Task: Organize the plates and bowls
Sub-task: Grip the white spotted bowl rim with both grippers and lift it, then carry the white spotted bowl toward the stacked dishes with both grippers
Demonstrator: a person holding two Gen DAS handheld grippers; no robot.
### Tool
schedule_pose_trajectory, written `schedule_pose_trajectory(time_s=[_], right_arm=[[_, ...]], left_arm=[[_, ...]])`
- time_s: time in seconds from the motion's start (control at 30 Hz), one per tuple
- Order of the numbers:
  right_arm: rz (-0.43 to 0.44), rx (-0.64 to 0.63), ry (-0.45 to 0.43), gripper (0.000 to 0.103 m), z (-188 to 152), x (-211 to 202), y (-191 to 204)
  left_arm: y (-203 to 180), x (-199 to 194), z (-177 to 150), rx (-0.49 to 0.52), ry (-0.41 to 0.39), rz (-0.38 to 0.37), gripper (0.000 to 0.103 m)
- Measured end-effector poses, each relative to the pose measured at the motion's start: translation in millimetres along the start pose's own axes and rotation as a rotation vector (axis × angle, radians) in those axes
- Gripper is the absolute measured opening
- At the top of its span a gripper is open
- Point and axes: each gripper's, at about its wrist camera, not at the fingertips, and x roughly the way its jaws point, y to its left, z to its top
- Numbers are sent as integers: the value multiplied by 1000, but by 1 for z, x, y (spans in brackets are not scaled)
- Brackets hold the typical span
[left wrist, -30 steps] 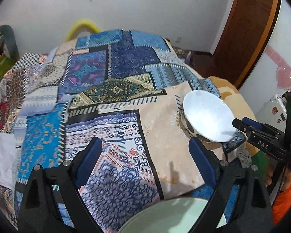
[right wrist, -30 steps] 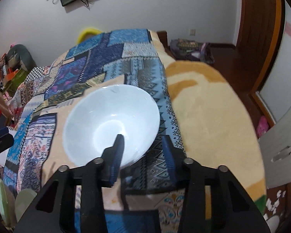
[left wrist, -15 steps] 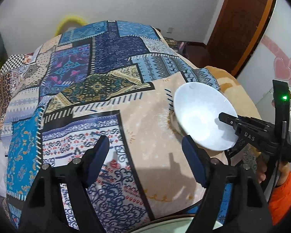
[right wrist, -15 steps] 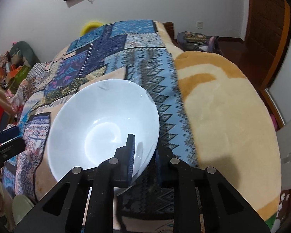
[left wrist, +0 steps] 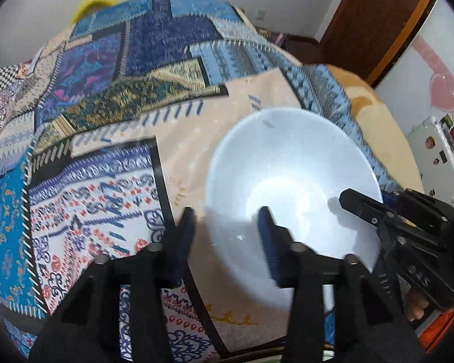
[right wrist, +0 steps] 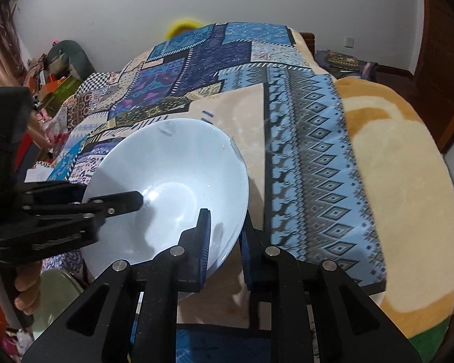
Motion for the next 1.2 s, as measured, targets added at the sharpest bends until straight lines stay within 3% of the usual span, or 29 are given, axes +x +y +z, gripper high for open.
schedule_pose_trajectory(time_s=[0.1, 0.57, 1.2], right_arm=[[-10, -1, 3, 16, 1, 1, 2], [-2, 30, -17, 14, -8, -24, 14], [11, -26, -145, 14, -17, -108, 72]], left_arm=[[1, 7, -4, -9, 21, 3, 19], [-6, -18, -22, 17, -4, 18, 17], [-14, -140, -62, 13, -155, 25, 17]])
